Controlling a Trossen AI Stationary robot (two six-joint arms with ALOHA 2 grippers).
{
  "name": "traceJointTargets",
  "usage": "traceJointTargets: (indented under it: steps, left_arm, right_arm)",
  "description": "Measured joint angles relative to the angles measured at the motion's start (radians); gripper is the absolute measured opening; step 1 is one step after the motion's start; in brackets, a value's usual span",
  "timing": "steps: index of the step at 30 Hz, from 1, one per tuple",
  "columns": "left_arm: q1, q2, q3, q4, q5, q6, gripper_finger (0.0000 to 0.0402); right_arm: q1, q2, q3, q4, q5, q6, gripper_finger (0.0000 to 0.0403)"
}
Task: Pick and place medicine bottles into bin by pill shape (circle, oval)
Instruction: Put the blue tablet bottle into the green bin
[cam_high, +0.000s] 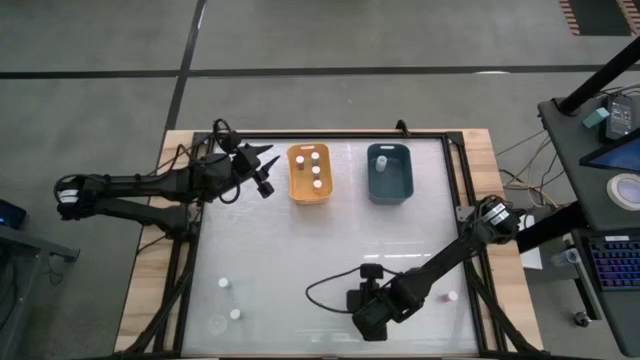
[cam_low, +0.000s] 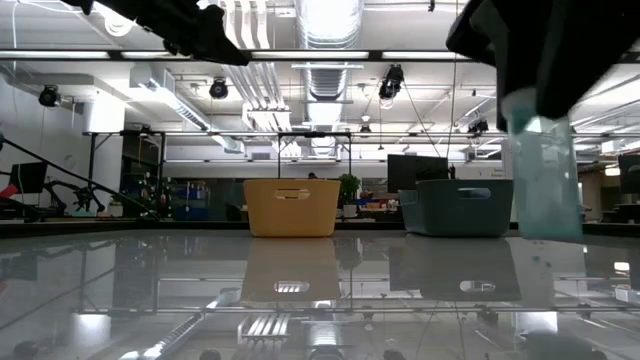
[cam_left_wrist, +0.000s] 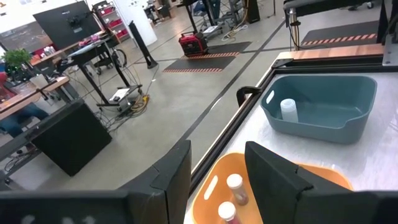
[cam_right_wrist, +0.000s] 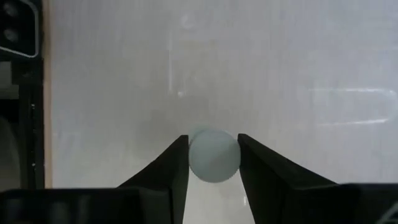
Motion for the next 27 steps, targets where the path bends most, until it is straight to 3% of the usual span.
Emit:
traceJointTargets:
  steps: [8,11,15,19,27]
  left_arm:
    - [-0.001,0.002,-0.001,0.019,0.022,-0.001,0.0135]
    - [0.000,0.004,-0.003,0.065,0.126,0.000,0.0135]
    - [0.000,0.007,-0.004,0.103,0.341,0.009,0.0135]
    - [-0.001,0.007,-0.004,0.113,0.482,0.033,0.0135]
    - [0.000,0.007,-0.006,0.140,0.496,0.033,0.0135]
  right_arm:
    - [-0.085,-0.087,0.048,-0.137,0.048,0.000,0.0117]
    - [-0.132,-0.145,0.049,-0.185,0.095,0.003,0.0116]
    - [-0.213,-0.229,0.049,-0.272,0.173,0.044,0.0114]
    - [-0.325,-0.318,0.045,-0.319,0.186,0.064,0.0116]
    - [-0.561,-0.474,-0.032,-0.324,0.182,-0.027,0.0114]
